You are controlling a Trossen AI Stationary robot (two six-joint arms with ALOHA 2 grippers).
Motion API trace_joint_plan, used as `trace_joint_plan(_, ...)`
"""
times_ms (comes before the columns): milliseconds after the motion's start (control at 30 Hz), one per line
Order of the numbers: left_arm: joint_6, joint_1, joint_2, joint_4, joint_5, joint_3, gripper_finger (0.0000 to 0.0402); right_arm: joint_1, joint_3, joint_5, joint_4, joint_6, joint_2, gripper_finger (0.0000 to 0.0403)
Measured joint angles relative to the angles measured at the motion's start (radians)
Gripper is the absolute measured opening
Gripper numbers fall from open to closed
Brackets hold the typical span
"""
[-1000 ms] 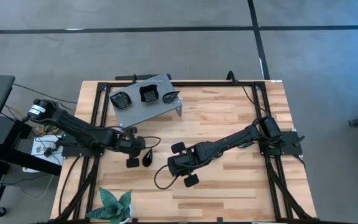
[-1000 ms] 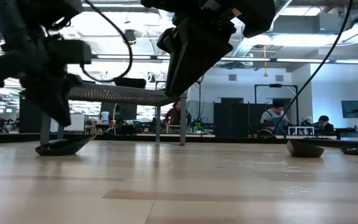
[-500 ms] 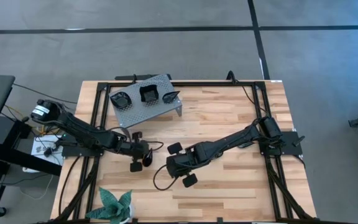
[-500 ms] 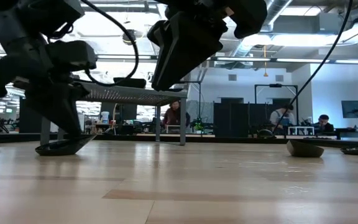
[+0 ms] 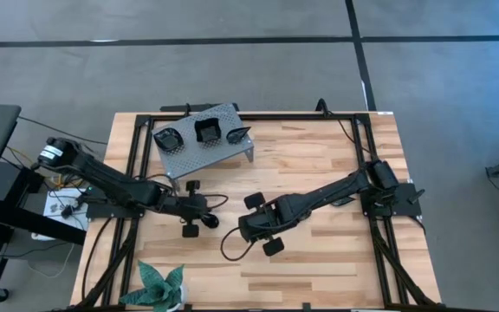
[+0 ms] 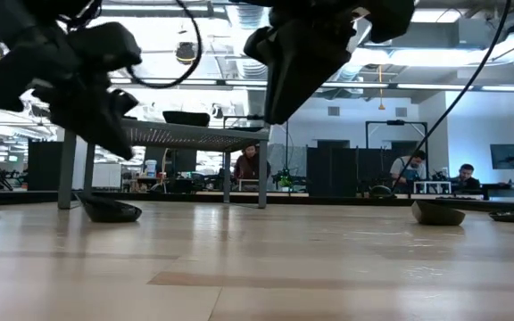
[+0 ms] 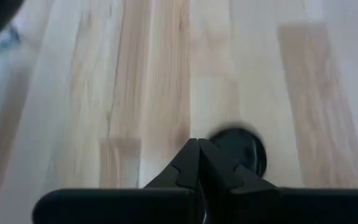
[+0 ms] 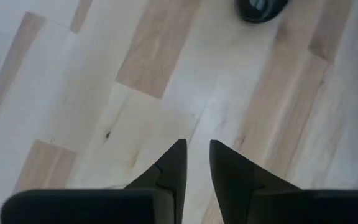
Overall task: Pick & Place Mini shaped plates
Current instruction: Stack the black drop-shaped plate on top of the black drop-shaped plate on the shelf
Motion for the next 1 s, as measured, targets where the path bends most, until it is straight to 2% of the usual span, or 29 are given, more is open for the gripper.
trace_joint_plan(167, -0.105, -0.012, -0.004, -0.149, 0.072, -0.002, 0.0006, 0.003, 0.0, 0.004, -0.004, 0.017, 0.002, 0.0063)
trace_joint_plan(267, -0.106, -0.049, -0.014, -0.147, 0.135, -0.003, 0.0006, 0.004, 0.0, 0.003, -0.015, 0.019, 0.006, 0.0063)
trace_joint_plan(500, -0.135, -0.109, 0.002, -0.136, 0.188, -0.022, 0.0006, -0.003, 0.0, 0.004, -0.011, 0.019, 0.006, 0.0063)
trace_joint_plan(567, -0.159, -0.107, 0.03, -0.145, 0.179, -0.043, 0.0006, -0.006, 0.0, 0.004, -0.011, 0.019, 0.006, 0.0063)
trace_joint_plan(633, -0.158, -0.105, 0.055, -0.142, 0.125, -0.053, 0.0006, -0.005, 0.0, 0.004, -0.01, 0.019, 0.006, 0.0063)
trace_joint_plan(800, -0.112, -0.055, 0.077, -0.116, 0.049, -0.055, 0.0006, -0.005, 0.0, 0.004, -0.004, 0.014, 0.006, 0.0063)
trace_joint_plan(1000, 0.032, 0.064, 0.102, 0.1, 0.039, -0.054, 0.0006, -0.005, 0.0, 0.003, 0.022, 0.011, 0.006, 0.0063)
